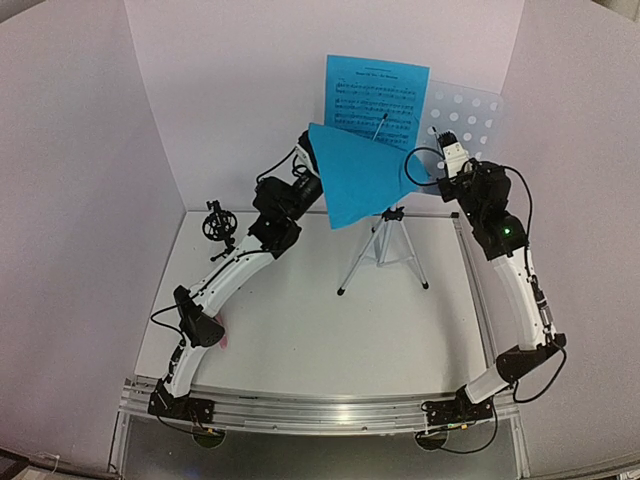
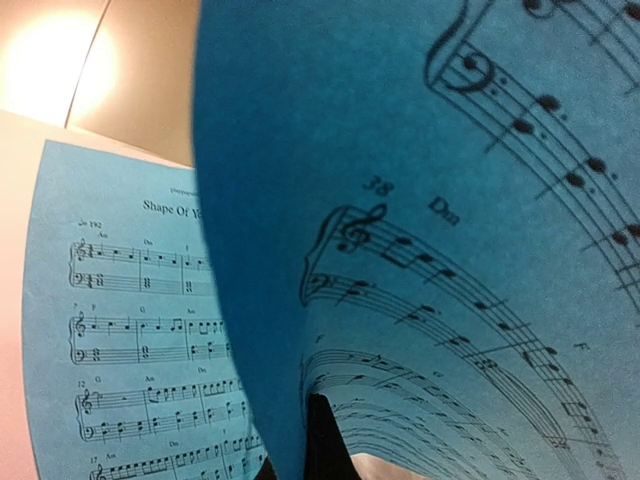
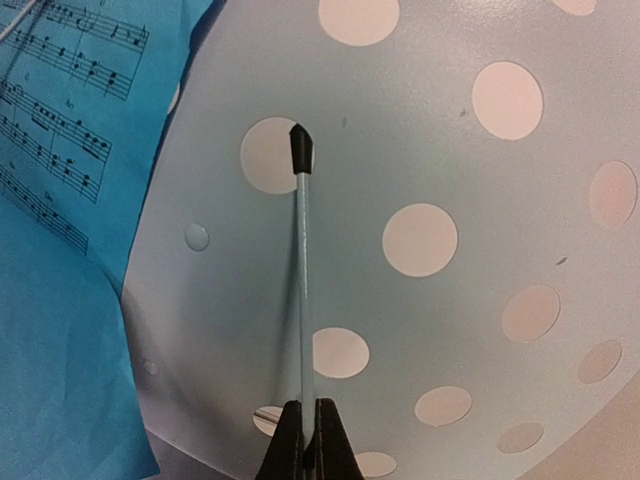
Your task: Set up the instrument practice props
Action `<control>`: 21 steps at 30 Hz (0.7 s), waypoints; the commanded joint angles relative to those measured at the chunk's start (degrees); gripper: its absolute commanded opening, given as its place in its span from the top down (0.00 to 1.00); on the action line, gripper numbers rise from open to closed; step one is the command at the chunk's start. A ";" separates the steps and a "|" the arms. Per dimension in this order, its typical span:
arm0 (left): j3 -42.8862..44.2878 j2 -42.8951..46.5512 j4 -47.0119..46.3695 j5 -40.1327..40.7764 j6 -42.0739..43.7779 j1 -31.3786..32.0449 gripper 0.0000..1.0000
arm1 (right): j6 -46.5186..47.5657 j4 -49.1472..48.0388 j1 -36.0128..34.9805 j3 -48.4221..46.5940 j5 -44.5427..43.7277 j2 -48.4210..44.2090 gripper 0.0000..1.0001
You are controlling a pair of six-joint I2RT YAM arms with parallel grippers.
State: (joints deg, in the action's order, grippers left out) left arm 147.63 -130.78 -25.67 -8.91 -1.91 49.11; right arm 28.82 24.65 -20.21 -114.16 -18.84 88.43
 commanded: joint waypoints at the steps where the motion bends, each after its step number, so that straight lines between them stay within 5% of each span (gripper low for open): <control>1: 2.05 0.92 -3.75 1.20 0.09 0.75 1.00 | -4.72 -7.40 -0.32 3.35 3.42 -5.70 1.00; 21: 2.16 -1.69 -6.78 4.47 10.93 0.90 1.00 | -4.49 6.15 2.07 -0.42 11.21 -1.55 1.00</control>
State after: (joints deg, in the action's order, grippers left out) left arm 147.73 -131.51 -29.47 -5.96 6.11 49.89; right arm 26.72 26.81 -18.96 -114.65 -13.43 87.91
